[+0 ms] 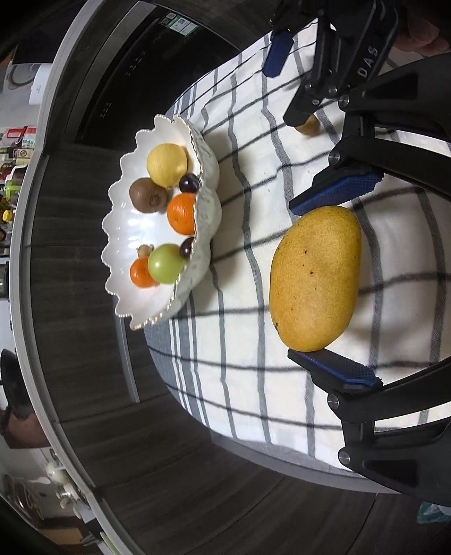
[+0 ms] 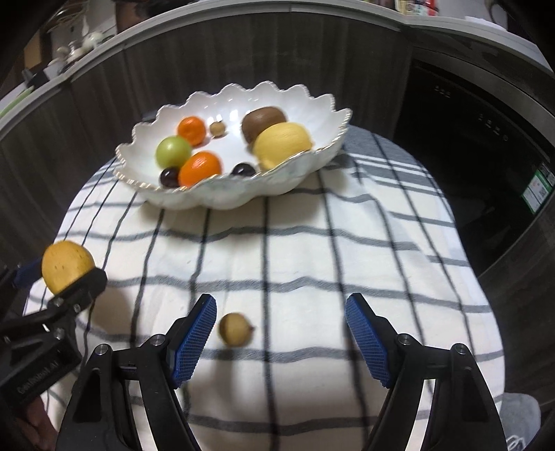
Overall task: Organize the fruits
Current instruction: 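Grasp the yellow mango with the left tool while the right tool grasps the small tan nut, then carry the mango and nut over the white bowl with both tools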
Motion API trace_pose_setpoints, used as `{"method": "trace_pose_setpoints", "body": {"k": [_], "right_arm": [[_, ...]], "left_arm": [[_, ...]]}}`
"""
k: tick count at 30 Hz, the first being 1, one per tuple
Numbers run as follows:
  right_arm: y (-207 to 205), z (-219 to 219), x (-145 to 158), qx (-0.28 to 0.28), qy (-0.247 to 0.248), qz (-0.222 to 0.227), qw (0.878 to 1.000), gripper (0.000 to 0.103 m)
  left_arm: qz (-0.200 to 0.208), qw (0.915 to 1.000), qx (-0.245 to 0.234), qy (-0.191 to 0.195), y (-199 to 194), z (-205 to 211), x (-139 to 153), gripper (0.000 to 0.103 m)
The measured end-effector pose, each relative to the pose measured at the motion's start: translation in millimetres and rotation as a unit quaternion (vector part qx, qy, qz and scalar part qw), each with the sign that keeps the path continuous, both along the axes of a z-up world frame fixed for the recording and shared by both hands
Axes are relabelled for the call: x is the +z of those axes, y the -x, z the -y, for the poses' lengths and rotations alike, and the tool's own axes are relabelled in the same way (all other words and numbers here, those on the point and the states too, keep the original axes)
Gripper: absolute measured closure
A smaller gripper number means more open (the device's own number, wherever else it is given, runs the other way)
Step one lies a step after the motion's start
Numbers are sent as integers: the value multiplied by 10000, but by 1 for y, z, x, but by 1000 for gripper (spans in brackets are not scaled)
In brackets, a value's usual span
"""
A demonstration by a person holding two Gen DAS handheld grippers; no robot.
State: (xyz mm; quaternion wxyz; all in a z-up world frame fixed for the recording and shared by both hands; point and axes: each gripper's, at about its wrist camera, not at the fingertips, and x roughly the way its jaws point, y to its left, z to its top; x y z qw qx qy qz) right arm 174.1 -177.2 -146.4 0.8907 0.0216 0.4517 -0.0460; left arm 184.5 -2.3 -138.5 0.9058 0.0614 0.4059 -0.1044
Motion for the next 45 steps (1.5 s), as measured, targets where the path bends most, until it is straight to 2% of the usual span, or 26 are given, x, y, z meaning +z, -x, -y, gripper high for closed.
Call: {"method": "trace_pose_setpoints", "body": {"k": [1,8,10,21,29,38,45], "right_arm": [[1,-4,-2,45,9,-9,10000,30],[0,-12,-23,144,-92,-338,9993,68],[1,-12,-23,170,-53,-296,9994,79],[4,-12,2,265,-11,31,9996,80],[-2,-8,36,293,-127,298,9990,80],[-26,-3,80,408,-108,705,9966,80],[-53,6,100,436,-96,886,9951,80]], "left_arm": [[-13,10000,14,14,1,-2,0,28],[-13,10000,32,26,2,-6,0,28],[-5,10000,11,39,2,-4,0,28],[50,9999,1,109,3,0,10,28],[180,9996,-26,216,-6,5,35,28],[582,9980,-144,211,-40,22,75,28],[727,9968,-229,229,-70,34,87,28]]}}
